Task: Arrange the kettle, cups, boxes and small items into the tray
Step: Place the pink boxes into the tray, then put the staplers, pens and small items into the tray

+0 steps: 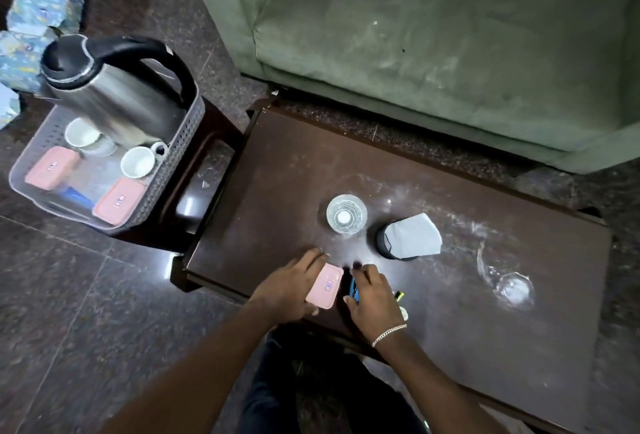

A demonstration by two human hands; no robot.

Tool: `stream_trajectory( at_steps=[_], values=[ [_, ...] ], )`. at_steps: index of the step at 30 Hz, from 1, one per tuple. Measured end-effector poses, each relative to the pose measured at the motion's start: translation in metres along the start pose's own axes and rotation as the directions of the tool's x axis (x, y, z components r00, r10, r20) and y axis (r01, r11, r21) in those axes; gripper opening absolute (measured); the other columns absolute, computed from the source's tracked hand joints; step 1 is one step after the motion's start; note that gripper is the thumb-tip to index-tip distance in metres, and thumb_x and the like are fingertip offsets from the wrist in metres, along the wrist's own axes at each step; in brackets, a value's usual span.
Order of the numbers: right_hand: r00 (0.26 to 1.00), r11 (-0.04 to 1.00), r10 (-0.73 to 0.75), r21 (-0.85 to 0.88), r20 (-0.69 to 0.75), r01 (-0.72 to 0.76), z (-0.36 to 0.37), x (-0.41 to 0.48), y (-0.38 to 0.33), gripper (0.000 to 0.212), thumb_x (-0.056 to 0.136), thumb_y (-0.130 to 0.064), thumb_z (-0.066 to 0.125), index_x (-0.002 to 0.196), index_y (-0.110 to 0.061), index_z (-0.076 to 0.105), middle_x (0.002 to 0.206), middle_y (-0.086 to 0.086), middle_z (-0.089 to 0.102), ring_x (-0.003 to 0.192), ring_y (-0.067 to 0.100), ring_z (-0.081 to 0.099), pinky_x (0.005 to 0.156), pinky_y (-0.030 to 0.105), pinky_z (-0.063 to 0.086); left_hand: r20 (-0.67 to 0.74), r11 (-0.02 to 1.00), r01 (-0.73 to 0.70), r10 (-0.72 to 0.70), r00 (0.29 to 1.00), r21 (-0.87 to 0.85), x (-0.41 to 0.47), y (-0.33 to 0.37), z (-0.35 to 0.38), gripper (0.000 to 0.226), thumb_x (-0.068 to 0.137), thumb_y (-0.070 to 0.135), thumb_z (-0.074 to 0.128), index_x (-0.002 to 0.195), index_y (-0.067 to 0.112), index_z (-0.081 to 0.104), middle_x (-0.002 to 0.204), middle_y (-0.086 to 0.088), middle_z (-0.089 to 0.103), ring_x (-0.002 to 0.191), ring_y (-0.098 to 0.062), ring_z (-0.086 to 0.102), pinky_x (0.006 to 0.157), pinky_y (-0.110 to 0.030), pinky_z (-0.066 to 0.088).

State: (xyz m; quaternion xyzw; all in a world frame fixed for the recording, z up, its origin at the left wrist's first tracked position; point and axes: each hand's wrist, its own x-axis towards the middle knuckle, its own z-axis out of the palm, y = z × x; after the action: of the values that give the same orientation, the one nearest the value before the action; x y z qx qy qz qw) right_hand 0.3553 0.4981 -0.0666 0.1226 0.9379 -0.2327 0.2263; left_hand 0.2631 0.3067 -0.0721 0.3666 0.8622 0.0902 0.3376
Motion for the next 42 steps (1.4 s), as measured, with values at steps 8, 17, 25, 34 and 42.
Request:
stream_trajectory(
  at_steps=[8, 17, 25, 34, 42],
  values=[
    [0.998, 0.991, -0.031, -0.129, 0.06, 0.038, 0.021, 0.009, 0.016, 0.07, 0.078, -0.02, 0.067, 0.144, -0.02, 0.043, 0.144, 0.007, 0.043, 0.112, 0.032, 0.049, 0.101, 0.038, 0.042, 0.018, 0.999, -0.024, 0.025, 1.0, -0.024, 0.015, 0.013, 0.019, 0.111, 0.075, 0.028, 0.085, 0.162, 0.018, 0.017, 0.163, 0.002, 0.021, 0.14, -0.028, 0.045, 0.109, -0.041, 0.049],
    [0.997, 0.994, -0.078, 0.074, 0.0, 0.078, 0.011, 0.011, -0.024, 0.062, 0.081, -0.018, 0.067, 0.14, -0.017, 0.05, 0.135, 0.005, 0.05, 0.114, 0.027, 0.054, 0.1, 0.033, 0.044, -0.106, 0.991, -0.073, 0.061, 0.992, -0.112, -0.013, -0.029, -0.024, 0.097, 0.076, 0.018, 0.075, 0.159, 0.014, 0.026, 0.16, -0.004, 0.029, 0.14, -0.028, 0.045, 0.117, -0.035, 0.039],
    [0.957, 0.932, -0.24, 0.239, -0.16, 0.274, -0.025, 0.034, -0.148, 0.061, 0.077, -0.017, 0.077, 0.134, -0.016, 0.057, 0.123, 0.001, 0.056, 0.112, 0.019, 0.059, 0.097, 0.028, 0.047, -0.24, 0.994, 0.029, -0.054, 0.969, -0.105, -0.102, -0.13, -0.143, 0.1, 0.075, 0.024, 0.081, 0.157, 0.027, 0.024, 0.162, -0.001, 0.021, 0.14, -0.024, 0.048, 0.108, -0.021, 0.039],
    [0.888, 0.82, -0.373, 0.352, -0.269, 0.451, -0.042, 0.082, -0.315, 0.06, 0.077, -0.024, 0.077, 0.132, -0.022, 0.052, 0.125, -0.007, 0.052, 0.111, 0.015, 0.058, 0.095, 0.028, 0.05, -0.273, 0.96, 0.272, -0.278, 0.921, -0.058, -0.192, -0.264, -0.22, 0.103, 0.073, 0.017, 0.088, 0.159, 0.023, 0.032, 0.16, -0.003, 0.026, 0.137, -0.029, 0.051, 0.105, -0.034, 0.047],
    [0.874, 0.899, -0.401, 0.067, -0.275, 0.433, -0.011, 0.121, -0.406, 0.046, 0.072, -0.037, 0.074, 0.113, -0.024, 0.057, 0.109, -0.001, 0.059, 0.097, 0.025, 0.053, 0.073, 0.042, 0.043, -0.237, 0.936, 0.334, -0.302, 0.923, 0.109, -0.194, -0.346, -0.231, 0.108, 0.073, 0.027, 0.09, 0.16, 0.03, 0.026, 0.163, 0.006, 0.031, 0.14, -0.027, 0.043, 0.106, -0.045, 0.051]
  ],
)
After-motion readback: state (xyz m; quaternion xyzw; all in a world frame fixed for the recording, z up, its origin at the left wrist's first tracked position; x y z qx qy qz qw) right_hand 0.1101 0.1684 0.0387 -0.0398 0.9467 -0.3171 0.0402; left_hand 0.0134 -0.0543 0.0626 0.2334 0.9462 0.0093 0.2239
